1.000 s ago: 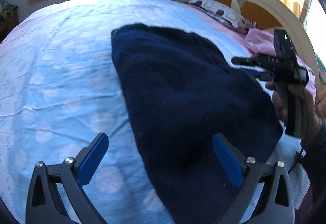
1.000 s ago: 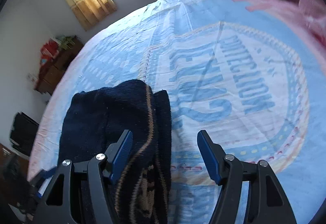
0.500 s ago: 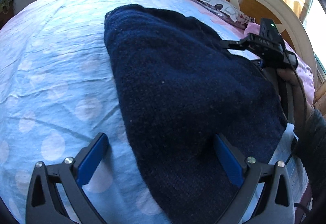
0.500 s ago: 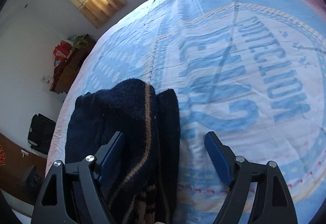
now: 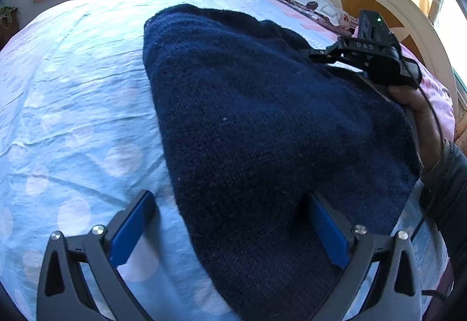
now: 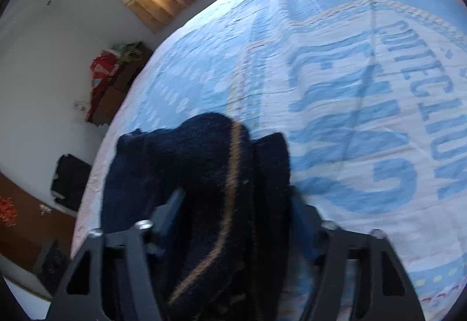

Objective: Fold small clothes
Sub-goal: 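Lift the striped edge with the right gripper while the left gripper grasps the bundle's navy edge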

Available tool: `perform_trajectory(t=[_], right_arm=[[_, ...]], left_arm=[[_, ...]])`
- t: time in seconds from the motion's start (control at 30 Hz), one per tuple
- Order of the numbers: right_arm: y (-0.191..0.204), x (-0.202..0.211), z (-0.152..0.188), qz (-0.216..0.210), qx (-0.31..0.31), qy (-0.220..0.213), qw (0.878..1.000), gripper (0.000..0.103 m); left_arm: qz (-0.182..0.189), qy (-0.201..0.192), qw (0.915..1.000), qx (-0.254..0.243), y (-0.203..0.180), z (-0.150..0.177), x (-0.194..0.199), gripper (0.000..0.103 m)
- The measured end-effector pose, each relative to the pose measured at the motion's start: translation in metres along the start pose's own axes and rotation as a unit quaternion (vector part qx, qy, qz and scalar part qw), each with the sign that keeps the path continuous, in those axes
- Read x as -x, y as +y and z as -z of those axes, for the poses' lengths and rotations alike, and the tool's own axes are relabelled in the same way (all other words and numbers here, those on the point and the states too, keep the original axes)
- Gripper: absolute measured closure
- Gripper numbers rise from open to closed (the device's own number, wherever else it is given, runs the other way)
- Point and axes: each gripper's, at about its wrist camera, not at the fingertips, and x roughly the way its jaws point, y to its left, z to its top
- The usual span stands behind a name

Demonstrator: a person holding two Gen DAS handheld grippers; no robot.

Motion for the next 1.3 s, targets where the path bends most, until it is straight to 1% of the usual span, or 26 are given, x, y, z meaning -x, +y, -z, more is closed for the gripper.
perform_trajectory(t=[0.17,0.27,0.3,0.33,0.4,0.43,0.57,0.63,0.67,0.73,0.77,0.8,0.83,0.9,1.0,1.1,1.23,1.3], right_arm=[[-0.003,-0.005,0.000,-0.006,-0.011,-0.007,1.000,0.047],[0.000,-0.007,0.001,0.002,-0.007,-0.009,1.000,0.047],[0.003,-0.008,0.001,0.009,0.000,-0.008,1.000,0.048],[0.007,-0.008,0.001,0.016,0.009,-0.008,1.000,0.051],[0.012,-0.010,0.003,0.023,0.018,-0.010,1.000,0.055],[0.013,-0.011,0.003,0.026,0.018,-0.011,0.999,0.055],[0.007,-0.014,0.000,0.014,0.003,-0.008,1.000,0.055],[0.002,-0.014,-0.001,0.009,-0.006,-0.005,1.000,0.055],[0.001,-0.013,0.000,0.007,-0.010,-0.004,1.000,0.055],[0.004,-0.012,0.000,0.015,-0.002,-0.005,1.000,0.055],[0.007,-0.011,0.002,0.021,0.009,-0.010,1.000,0.058],[0.009,-0.009,0.003,0.022,0.017,-0.015,1.000,0.061],[0.012,-0.007,0.005,0.021,0.022,-0.022,0.999,0.064],[0.016,-0.003,0.007,0.025,0.029,-0.034,0.999,0.068],[0.025,0.005,0.011,0.035,0.043,-0.052,0.997,0.070],[0.035,0.016,0.014,0.029,0.047,-0.071,0.996,0.071],[0.056,0.026,0.019,0.033,0.064,-0.089,0.993,0.071],[0.065,0.029,0.021,0.031,0.066,-0.091,0.993,0.071]], left_arm=[[0.000,0.001,1.0000,0.000,-0.001,-0.002,-0.003,0.000],[0.000,0.000,1.0000,-0.001,-0.001,-0.002,-0.003,0.000],[0.001,-0.001,1.0000,-0.002,-0.002,-0.002,-0.003,0.000],[0.006,0.000,1.0000,-0.007,-0.003,-0.002,-0.003,0.000],[0.013,0.001,0.9998,-0.014,-0.005,-0.002,-0.003,0.000],[0.015,0.001,0.9997,-0.017,-0.007,-0.002,-0.003,0.000],[0.028,-0.004,0.9992,-0.029,-0.012,-0.002,-0.002,0.011],[0.031,-0.004,0.9991,-0.028,-0.012,-0.003,-0.002,0.013],[0.032,-0.004,0.9991,-0.026,-0.012,-0.003,-0.002,0.016],[0.032,-0.005,0.9991,-0.025,-0.013,-0.004,-0.001,0.020],[0.031,-0.006,0.9991,-0.027,-0.014,-0.003,0.000,0.025],[0.031,-0.008,0.9991,-0.027,-0.014,-0.003,0.002,0.032],[0.031,-0.011,0.9991,-0.027,-0.014,-0.003,0.003,0.036],[0.030,-0.020,0.9987,-0.036,-0.016,-0.003,0.009,0.055],[0.018,-0.025,0.9985,-0.044,-0.020,-0.006,0.015,0.066],[0.008,-0.032,0.9977,-0.059,-0.024,-0.007,0.025,0.071],[0.016,-0.028,0.9979,-0.057,-0.019,-0.010,0.036,0.073],[0.021,-0.022,0.9984,-0.048,-0.013,-0.009,0.042,0.074]])
